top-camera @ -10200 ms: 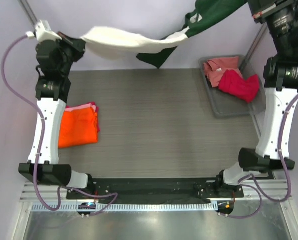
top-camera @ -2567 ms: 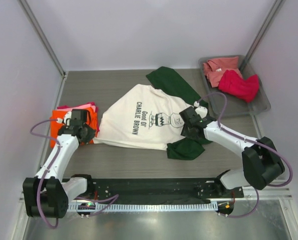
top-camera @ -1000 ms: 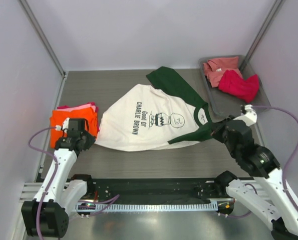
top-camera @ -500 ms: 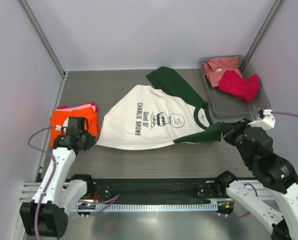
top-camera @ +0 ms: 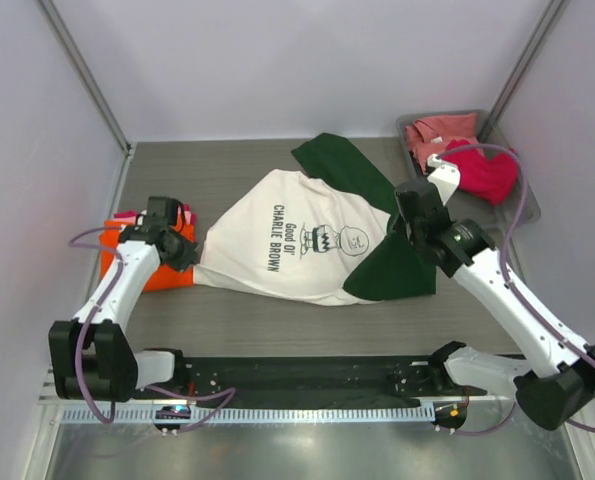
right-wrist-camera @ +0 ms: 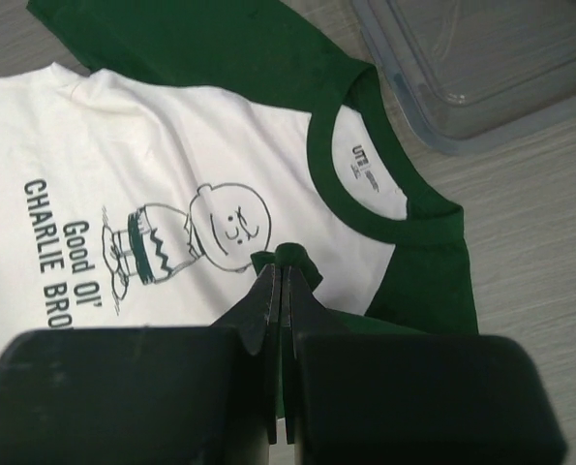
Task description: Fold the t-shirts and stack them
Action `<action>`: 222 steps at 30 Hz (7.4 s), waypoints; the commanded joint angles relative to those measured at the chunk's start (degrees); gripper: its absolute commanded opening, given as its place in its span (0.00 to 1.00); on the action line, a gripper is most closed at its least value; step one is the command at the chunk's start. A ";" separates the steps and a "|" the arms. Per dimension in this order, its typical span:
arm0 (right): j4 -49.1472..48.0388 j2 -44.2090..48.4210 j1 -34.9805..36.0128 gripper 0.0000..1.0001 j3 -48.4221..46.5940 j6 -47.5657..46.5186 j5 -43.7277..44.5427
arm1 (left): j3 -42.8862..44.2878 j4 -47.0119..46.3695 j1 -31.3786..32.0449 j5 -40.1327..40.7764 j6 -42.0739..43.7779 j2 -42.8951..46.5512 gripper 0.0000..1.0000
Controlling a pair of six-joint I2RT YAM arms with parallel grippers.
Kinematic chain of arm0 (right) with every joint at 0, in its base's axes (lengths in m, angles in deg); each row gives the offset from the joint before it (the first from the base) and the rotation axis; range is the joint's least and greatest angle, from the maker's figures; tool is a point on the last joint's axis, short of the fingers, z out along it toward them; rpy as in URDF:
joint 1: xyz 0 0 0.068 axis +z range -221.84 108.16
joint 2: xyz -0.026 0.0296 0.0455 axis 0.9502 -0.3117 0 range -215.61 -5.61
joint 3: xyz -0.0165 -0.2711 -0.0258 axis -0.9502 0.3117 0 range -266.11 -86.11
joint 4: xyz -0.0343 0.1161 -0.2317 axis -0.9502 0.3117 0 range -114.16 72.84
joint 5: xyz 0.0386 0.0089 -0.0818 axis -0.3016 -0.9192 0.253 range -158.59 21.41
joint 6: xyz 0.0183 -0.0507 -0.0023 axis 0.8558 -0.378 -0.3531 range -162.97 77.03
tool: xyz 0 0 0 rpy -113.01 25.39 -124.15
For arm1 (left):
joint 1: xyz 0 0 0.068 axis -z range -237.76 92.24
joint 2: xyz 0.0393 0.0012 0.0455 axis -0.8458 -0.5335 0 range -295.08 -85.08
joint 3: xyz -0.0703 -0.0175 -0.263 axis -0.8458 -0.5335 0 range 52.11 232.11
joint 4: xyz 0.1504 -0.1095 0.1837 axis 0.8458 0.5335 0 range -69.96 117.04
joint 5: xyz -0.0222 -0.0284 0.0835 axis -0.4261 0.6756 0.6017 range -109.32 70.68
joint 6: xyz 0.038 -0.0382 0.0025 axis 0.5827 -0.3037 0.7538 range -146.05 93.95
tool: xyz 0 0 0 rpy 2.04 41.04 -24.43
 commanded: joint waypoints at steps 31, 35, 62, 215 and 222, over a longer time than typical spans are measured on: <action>-12.53 -35.40 -21.78 0.01 -28.58 -9.60 -23.28 | 10.17 -12.38 -2.68 1.49 -11.14 -16.59 0.00; -12.70 -35.13 -22.13 0.01 -29.02 -9.51 -23.19 | 9.91 -12.47 -2.68 1.93 -11.40 -14.82 0.00; -21.31 -14.42 -22.31 0.75 -0.14 2.87 -18.20 | 5.46 -10.52 -2.76 2.31 -4.89 -3.93 1.00; -37.66 -11.59 -29.95 0.01 15.87 12.47 -41.39 | -9.30 -40.59 -14.80 -18.72 -3.49 -0.06 0.00; -36.00 -3.33 -29.95 0.01 31.87 10.53 -37.18 | -21.10 -35.70 -14.72 -17.94 -0.42 9.69 0.00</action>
